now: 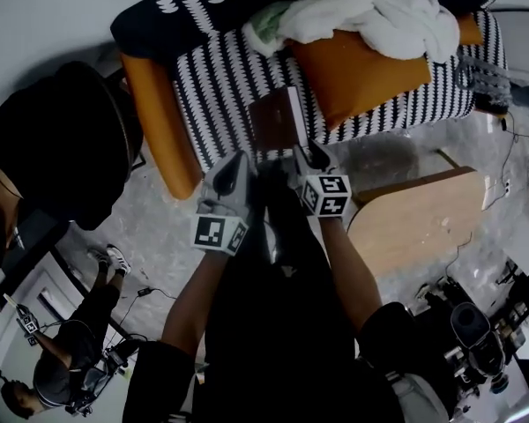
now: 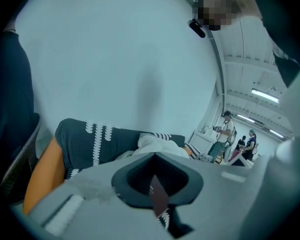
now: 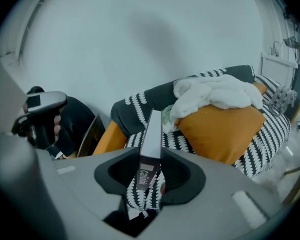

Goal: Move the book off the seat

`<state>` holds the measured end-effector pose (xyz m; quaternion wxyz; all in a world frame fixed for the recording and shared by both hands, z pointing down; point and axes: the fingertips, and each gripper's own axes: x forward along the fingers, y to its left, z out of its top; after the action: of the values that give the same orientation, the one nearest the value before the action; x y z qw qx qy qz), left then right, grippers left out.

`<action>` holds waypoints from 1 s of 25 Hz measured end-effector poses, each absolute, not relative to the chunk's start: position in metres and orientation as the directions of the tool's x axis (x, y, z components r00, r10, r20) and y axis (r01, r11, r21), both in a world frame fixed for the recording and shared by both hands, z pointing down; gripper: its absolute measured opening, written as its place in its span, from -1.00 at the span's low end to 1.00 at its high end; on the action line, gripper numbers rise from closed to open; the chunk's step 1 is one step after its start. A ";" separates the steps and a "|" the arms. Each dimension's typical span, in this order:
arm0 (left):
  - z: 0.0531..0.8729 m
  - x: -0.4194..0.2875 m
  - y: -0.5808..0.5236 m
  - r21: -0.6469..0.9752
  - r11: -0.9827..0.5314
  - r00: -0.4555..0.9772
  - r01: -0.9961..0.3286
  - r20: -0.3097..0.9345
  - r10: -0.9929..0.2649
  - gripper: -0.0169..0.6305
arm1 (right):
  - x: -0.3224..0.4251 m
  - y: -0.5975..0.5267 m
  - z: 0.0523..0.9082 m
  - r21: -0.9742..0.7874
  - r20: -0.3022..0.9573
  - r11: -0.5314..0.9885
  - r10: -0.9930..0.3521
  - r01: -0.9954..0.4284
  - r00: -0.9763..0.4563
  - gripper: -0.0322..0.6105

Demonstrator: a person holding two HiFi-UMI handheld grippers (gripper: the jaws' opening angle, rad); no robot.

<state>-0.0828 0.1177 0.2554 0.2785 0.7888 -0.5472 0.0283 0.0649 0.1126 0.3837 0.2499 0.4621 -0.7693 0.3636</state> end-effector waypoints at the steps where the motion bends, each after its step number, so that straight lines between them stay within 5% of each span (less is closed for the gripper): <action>1: 0.248 -0.084 0.120 0.404 -0.256 0.405 -0.878 0.344 -0.847 -0.93 | 0.063 0.113 0.373 -0.327 0.714 0.310 -0.537 -0.893 -0.449 -0.45; 25: 0.093 -0.050 0.146 0.337 -0.364 0.439 -0.868 0.181 -0.880 -0.93 | 0.087 0.141 0.165 -0.229 0.568 0.456 -0.655 -0.860 -0.498 -0.45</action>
<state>-0.0499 0.1462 0.0927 0.1943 0.8257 -0.5294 -0.0149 0.0873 0.1412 0.1647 0.2045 0.4573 -0.8282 0.2511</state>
